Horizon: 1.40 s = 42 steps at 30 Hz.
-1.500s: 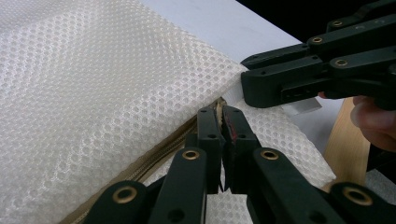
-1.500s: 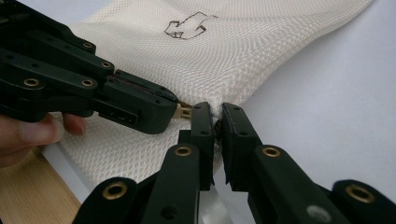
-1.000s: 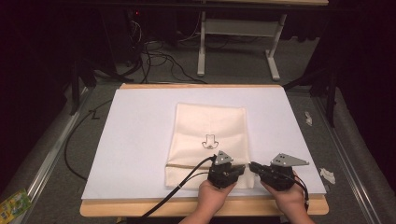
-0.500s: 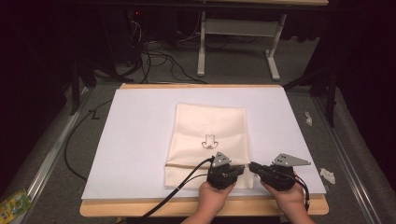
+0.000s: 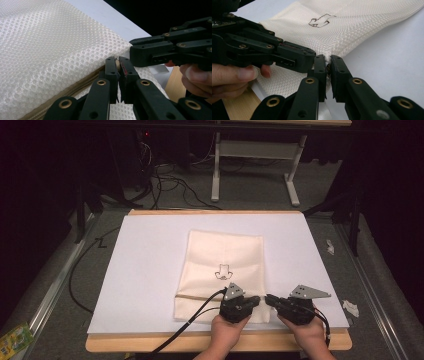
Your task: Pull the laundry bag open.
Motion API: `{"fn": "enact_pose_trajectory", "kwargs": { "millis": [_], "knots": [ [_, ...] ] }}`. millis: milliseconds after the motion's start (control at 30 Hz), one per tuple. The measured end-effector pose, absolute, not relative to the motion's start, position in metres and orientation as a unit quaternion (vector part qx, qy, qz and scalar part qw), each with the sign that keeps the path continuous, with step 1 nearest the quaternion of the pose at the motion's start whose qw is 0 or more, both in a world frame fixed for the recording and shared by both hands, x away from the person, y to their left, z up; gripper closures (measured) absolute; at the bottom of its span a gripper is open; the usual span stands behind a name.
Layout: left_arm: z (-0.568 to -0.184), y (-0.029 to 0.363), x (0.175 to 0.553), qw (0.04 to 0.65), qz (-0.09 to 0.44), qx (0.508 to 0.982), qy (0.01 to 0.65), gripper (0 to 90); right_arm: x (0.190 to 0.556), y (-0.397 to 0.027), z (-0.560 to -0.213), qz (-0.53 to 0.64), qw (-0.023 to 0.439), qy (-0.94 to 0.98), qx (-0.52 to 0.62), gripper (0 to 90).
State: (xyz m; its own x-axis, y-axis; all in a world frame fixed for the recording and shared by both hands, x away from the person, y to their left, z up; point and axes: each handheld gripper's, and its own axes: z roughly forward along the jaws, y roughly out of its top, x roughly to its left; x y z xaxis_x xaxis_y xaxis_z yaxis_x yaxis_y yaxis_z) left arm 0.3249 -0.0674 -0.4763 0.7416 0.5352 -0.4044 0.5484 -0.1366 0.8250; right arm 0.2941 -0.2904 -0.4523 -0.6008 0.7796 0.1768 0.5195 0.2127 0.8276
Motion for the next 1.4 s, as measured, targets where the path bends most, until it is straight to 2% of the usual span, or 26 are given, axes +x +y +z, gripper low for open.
{"fn": "enact_pose_trajectory", "kwargs": {
  "millis": [367, 667, 933, 967, 1000, 1067, 1133, 1400],
  "knots": [
    [-0.481, -0.067, 0.325, 0.573, -0.003, 0.739, 0.354, 86.6, 0.294, -0.290, -0.453, 0.466, 0.137, 0.763, 0.426, 84.9],
    [-0.481, -0.067, 0.320, 0.541, 0.016, 0.754, 0.373, 87.5, 0.294, -0.286, -0.453, 0.457, 0.138, 0.770, 0.423, 85.6],
    [-0.477, -0.066, 0.317, 0.541, 0.034, 0.746, 0.387, 87.9, 0.292, -0.279, -0.449, 0.453, 0.155, 0.767, 0.427, 86.9],
    [-0.477, -0.066, 0.317, 0.529, 0.051, 0.746, 0.401, 87.9, 0.292, -0.279, -0.449, 0.453, 0.155, 0.767, 0.427, 86.9],
    [-0.479, -0.059, 0.320, 0.528, 0.055, 0.740, 0.413, 87.9, 0.291, -0.286, -0.446, 0.461, 0.168, 0.752, 0.441, 87.0],
    [-0.486, -0.041, 0.327, 0.540, 0.011, 0.714, 0.445, 87.9, 0.291, -0.294, -0.444, 0.470, 0.161, 0.743, 0.449, 87.0],
    [-0.484, -0.040, 0.322, 0.529, 0.030, 0.731, 0.430, 87.8, 0.293, -0.306, -0.448, 0.477, 0.149, 0.733, 0.461, 86.9],
    [-0.478, -0.024, 0.325, 0.513, 0.049, 0.743, 0.427, 87.8, 0.294, -0.293, -0.449, 0.468, 0.146, 0.752, 0.441, 86.7]
  ]
}}
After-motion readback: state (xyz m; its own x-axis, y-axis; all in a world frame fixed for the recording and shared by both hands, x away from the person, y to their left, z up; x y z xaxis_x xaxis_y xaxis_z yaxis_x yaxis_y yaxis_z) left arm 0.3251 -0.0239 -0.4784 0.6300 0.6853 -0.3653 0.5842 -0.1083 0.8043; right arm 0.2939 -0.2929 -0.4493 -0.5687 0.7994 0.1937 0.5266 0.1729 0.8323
